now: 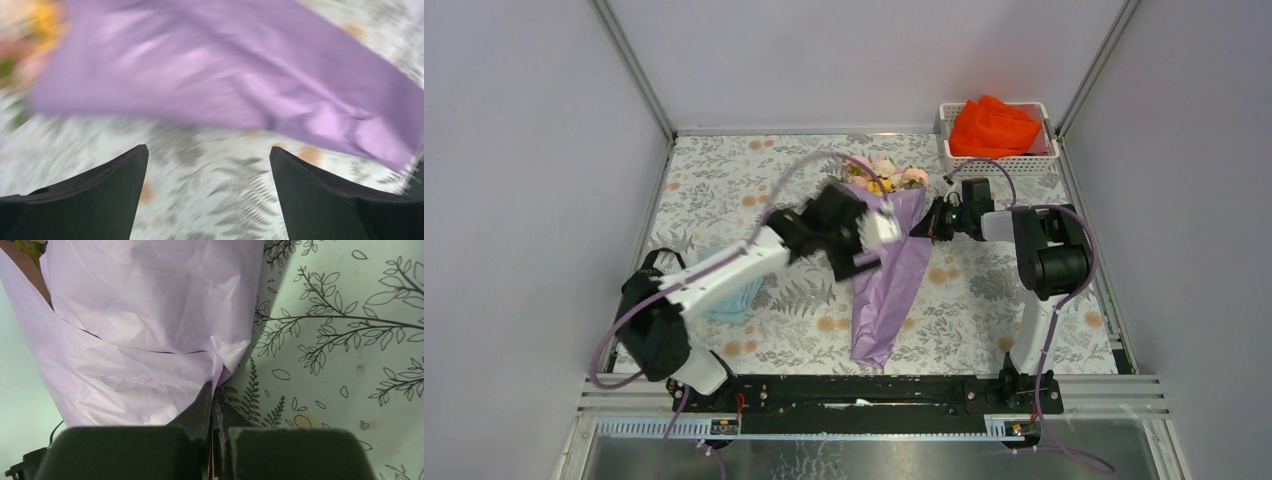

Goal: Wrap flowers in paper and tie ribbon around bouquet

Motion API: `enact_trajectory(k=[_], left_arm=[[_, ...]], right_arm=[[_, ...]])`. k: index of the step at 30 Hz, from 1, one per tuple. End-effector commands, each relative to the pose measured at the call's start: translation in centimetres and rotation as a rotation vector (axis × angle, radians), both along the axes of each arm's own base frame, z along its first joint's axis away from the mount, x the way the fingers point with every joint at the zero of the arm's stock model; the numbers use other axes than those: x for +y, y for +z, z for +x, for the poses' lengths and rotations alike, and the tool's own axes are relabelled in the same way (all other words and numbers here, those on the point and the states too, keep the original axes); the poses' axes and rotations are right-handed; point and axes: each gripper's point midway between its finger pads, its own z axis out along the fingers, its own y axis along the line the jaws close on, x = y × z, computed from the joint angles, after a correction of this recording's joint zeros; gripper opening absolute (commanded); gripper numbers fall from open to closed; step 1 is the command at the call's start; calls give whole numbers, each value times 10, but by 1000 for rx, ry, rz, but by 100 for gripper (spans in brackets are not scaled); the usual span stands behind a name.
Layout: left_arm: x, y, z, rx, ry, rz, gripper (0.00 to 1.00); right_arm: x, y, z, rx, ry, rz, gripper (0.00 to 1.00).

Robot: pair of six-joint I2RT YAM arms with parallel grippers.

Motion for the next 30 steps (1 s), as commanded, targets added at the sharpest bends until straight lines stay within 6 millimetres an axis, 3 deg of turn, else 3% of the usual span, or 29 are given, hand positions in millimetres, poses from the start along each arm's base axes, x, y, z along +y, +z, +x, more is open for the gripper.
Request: enact_trajectory(k=[1,4,6,9,11,12,14,15,23,30], left_arm=[[84,68,44,50,359,-78,99],[183,71,80,26,698,-54,99],[274,59,88,44,972,-13,98],[380,27,67,104,1269,83,97],[431,4,46,166,1407,117,83],[446,-4,39,193,1451,107,72],[465,-22,27,244,1509,84,54],[470,-30,24,259,1522,80,53],[498,-74,20,236,1625,171,63],[501,-98,42,265,1621,109,54]], right_arm=[[-14,-24,-20,78,-5,-117,0],[-16,-26,-22,83,2,-138,0],[-18,-26,-22,83,6,-150,0],[-20,-23,-22,80,12,-165,0],[-20,-22,-21,76,19,-176,0],[-21,-21,-20,72,23,-183,0],[-21,-21,-19,70,30,-195,0],[-22,-20,-19,68,31,-199,0],[-23,-22,-20,70,29,-211,0],[-23,-21,-20,62,33,-214,0]])
